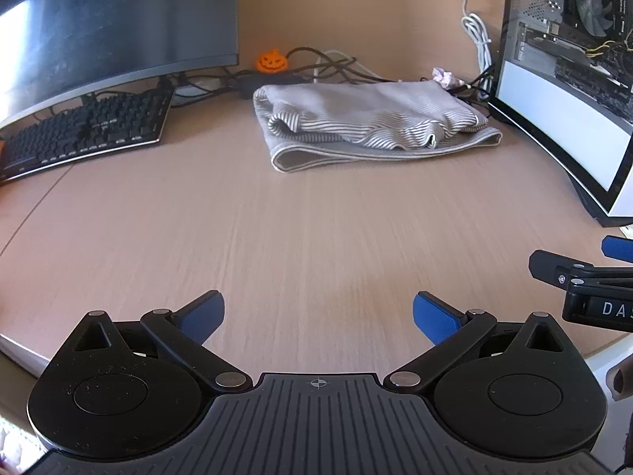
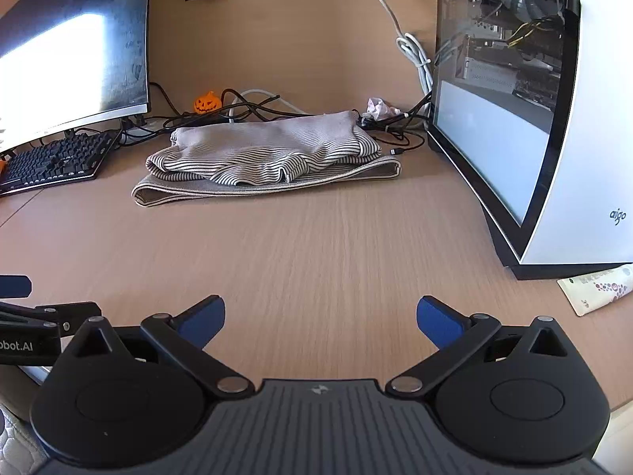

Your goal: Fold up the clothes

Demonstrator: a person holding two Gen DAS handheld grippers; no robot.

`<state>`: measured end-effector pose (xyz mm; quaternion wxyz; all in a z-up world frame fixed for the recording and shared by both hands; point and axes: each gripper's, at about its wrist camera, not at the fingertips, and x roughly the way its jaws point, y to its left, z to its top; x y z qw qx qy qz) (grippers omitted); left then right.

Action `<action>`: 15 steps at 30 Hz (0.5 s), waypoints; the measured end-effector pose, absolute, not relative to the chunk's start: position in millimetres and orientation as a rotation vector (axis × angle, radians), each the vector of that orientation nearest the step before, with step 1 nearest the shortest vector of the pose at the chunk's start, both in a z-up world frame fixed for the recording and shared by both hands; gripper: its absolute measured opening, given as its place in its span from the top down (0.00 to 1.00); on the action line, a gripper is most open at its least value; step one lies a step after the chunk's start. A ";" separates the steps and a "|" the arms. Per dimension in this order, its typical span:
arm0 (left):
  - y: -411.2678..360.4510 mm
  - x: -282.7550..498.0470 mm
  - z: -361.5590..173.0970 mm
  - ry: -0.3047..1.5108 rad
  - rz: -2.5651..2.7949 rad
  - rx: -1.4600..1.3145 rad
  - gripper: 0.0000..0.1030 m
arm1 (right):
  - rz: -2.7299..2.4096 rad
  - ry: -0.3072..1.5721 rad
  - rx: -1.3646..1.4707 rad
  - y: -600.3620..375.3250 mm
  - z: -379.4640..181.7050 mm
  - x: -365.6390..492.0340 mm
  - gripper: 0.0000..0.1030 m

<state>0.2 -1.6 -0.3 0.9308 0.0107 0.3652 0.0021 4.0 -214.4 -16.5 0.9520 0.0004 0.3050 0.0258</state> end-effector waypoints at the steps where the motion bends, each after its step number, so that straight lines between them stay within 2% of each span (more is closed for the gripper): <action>1: -3.4 0.3 -0.7 0.751 0.004 0.020 0.00 | 0.054 0.620 0.000 -214.0 -16.5 4.1 0.00; 15: 4.2 -3.6 1.2 0.748 0.014 -0.002 0.00 | 0.068 0.623 -0.002 -209.3 -16.5 4.4 0.00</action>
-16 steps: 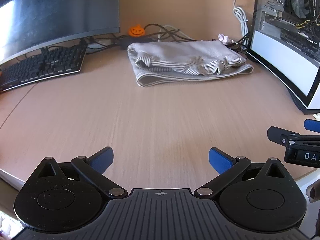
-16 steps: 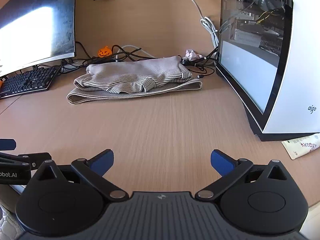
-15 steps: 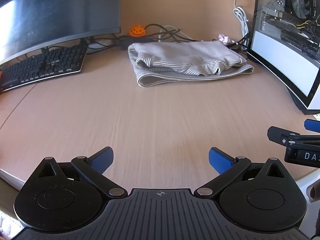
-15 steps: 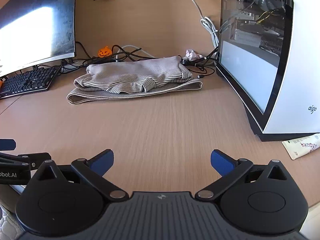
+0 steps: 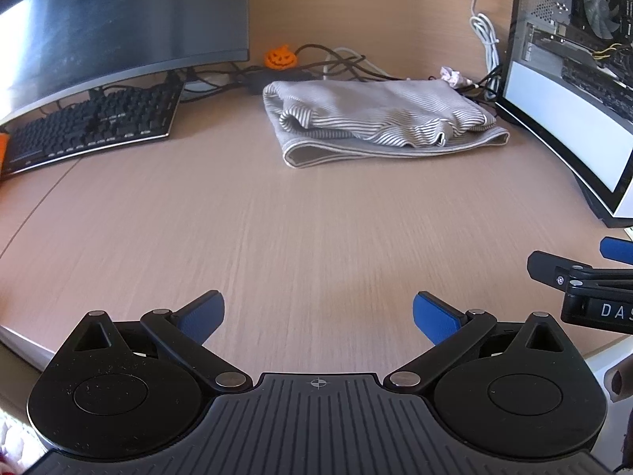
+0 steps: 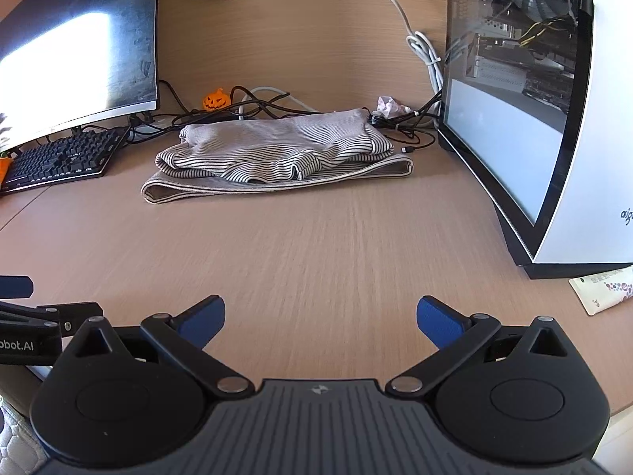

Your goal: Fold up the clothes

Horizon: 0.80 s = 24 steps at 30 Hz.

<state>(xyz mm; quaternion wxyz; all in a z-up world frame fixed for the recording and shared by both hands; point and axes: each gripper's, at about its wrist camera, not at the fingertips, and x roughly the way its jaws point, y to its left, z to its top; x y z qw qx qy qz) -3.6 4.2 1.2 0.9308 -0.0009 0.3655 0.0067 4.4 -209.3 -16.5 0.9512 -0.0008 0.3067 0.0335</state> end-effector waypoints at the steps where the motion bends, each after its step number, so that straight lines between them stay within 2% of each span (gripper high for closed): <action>1: 4.5 -4.0 1.3 0.748 0.013 -0.001 0.00 | 0.068 0.622 -0.001 -209.4 -16.4 4.1 0.00; 24: 7.1 -8.8 2.8 0.746 0.015 0.000 0.00 | 0.062 0.614 0.004 -208.1 -18.6 -2.9 0.00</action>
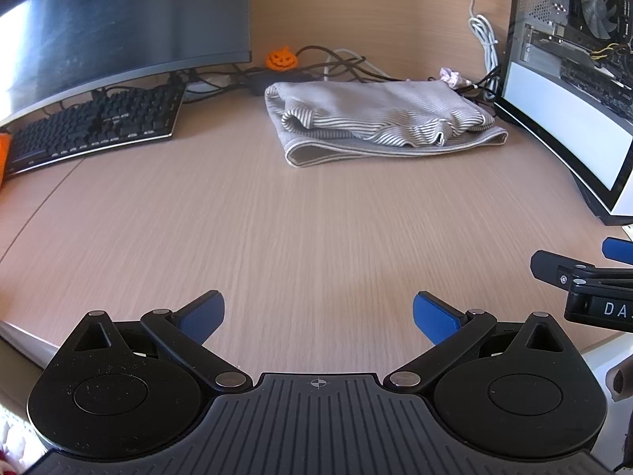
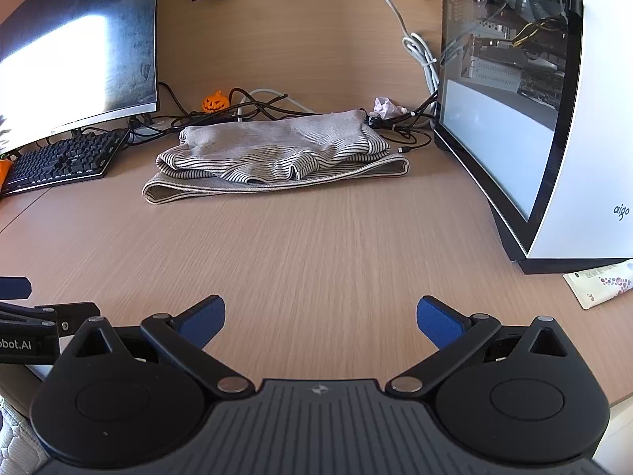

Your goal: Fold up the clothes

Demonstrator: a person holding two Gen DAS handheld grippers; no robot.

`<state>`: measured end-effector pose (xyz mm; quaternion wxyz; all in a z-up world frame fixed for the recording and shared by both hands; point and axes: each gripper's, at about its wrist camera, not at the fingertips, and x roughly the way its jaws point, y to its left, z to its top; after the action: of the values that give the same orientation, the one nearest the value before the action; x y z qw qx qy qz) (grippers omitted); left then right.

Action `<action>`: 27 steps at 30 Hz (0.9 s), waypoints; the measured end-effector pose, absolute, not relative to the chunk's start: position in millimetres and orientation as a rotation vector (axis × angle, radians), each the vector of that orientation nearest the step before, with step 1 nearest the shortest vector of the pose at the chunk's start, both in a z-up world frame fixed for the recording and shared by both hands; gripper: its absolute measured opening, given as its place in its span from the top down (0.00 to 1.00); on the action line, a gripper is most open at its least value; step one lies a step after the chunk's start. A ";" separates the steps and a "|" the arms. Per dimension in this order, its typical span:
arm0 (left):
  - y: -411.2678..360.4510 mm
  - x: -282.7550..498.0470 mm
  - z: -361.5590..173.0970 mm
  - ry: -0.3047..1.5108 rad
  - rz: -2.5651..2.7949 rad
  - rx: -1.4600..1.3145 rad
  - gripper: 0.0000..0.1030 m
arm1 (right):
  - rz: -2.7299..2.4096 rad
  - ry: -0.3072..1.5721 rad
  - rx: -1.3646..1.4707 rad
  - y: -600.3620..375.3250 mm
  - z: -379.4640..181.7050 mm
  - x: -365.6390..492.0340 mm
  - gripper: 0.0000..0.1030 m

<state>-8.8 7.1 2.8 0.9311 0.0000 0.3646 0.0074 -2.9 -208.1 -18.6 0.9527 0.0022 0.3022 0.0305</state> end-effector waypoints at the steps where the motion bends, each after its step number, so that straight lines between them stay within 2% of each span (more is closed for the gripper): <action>1: 7.3 -9.1 2.5 0.747 0.016 0.000 0.00 | 0.062 0.614 0.004 -208.1 -18.5 -2.8 0.00; 27: 11.0 1.7 -1.0 0.765 0.022 0.017 0.00 | 0.058 0.640 -0.011 -205.8 -23.0 7.9 0.00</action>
<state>1.7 11.0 -1.0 0.9276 0.0084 0.3733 0.0105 7.8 -205.8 -23.0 0.9487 -0.0056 0.3147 0.0283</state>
